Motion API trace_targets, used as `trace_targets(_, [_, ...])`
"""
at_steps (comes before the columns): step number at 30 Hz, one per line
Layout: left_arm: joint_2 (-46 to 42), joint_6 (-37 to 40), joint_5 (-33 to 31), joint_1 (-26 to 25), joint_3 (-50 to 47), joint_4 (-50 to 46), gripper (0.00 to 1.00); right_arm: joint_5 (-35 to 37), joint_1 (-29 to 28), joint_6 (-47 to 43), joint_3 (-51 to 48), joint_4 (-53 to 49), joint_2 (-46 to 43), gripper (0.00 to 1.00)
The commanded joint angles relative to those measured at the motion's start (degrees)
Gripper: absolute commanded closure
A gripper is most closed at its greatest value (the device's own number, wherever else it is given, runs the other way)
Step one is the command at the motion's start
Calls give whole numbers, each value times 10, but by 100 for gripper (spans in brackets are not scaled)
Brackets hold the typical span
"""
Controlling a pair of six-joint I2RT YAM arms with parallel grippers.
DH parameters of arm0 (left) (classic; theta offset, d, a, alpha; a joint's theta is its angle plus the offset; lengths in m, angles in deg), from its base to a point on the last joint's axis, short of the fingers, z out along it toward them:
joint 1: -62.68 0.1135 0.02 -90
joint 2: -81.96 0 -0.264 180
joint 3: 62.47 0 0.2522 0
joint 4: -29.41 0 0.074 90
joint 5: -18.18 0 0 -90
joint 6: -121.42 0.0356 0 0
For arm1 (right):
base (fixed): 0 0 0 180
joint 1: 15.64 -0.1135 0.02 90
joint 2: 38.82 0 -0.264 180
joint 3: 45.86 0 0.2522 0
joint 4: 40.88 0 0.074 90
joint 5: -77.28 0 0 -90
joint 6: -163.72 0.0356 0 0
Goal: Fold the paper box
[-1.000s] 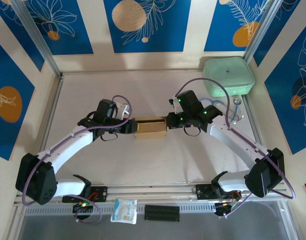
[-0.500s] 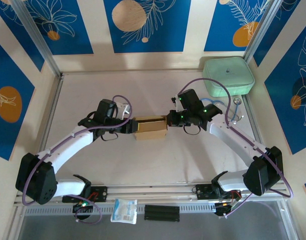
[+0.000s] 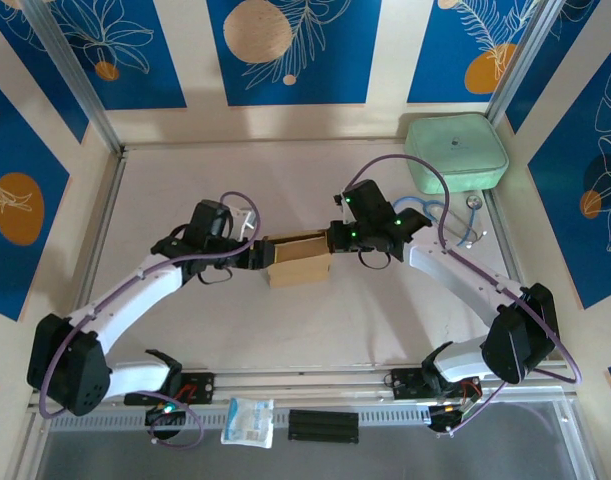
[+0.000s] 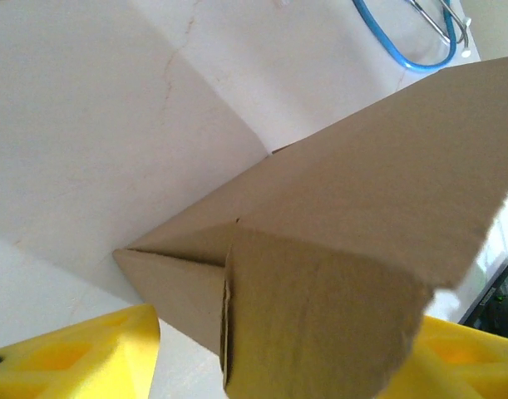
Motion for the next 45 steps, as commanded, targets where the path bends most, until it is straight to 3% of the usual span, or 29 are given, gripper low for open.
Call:
trace_targets(1, [-36, 1, -25, -6, 23, -40, 33, 9, -7, -5, 7, -58, 16, 100])
trace_targets(7, [-61, 23, -67, -6, 59, -95, 32, 13, -15, -10, 16, -61, 24, 100])
trace_targets(16, [-6, 45, -75, -6, 137, -193, 47, 25, -23, -3, 24, -66, 26, 100])
trace_targets(23, [16, 32, -57, -8, 138, -185, 56, 28, -32, 3, 30, -69, 33, 100])
trace_targets(33, [19, -46, -19, -8, 126, -127, 82, 45, -43, 21, 29, -69, 37, 100])
trace_targets(45, [22, -108, 1, -8, 116, -96, 96, 49, -49, 18, 29, -70, 44, 100])
